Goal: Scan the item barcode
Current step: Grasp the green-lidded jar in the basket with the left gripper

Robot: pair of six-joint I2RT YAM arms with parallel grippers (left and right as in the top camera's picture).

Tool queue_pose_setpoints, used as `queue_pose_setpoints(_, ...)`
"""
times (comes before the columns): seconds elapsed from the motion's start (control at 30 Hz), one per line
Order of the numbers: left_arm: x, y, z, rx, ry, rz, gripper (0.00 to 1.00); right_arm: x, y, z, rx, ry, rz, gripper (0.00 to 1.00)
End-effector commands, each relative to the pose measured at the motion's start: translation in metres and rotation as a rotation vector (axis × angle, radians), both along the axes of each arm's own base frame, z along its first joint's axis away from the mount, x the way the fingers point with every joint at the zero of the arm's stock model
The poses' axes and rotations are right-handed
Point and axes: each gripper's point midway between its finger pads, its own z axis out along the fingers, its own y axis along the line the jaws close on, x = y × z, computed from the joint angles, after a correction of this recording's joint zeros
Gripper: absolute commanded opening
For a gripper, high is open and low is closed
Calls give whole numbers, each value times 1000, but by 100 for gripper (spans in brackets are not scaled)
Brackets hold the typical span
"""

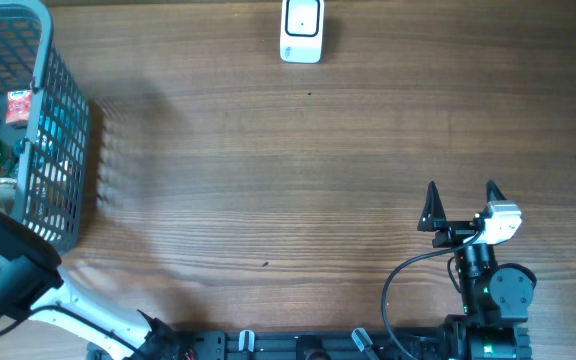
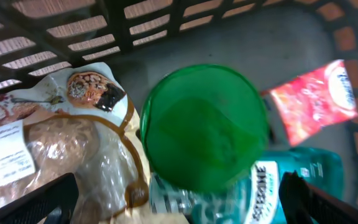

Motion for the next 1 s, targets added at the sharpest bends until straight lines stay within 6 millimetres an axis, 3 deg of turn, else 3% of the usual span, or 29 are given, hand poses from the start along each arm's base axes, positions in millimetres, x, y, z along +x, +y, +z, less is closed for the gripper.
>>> queue_pose_setpoints(0.0, 0, 7, -20, -6, 23, 29, 100, 0, -2, 1, -6, -6, -13, 100)
queue_pose_setpoints(0.2, 8, 15, -23, 15, -5, 37, 100, 0, -2, 1, -6, -6, -13, 100)
queue_pose_setpoints(0.47, 17, 12, -48, -20, -2, 32, 99, 0, -2, 1, -6, -6, -13, 100)
queue_pose_setpoints(0.67, 19, 11, -47, -24, -11, 28, 61, 0, -2, 1, -6, -6, -13, 100)
queue_pose_setpoints(0.97, 17, 9, -48, -33, -1, 28, 48, 0, -2, 1, -6, -6, -13, 100)
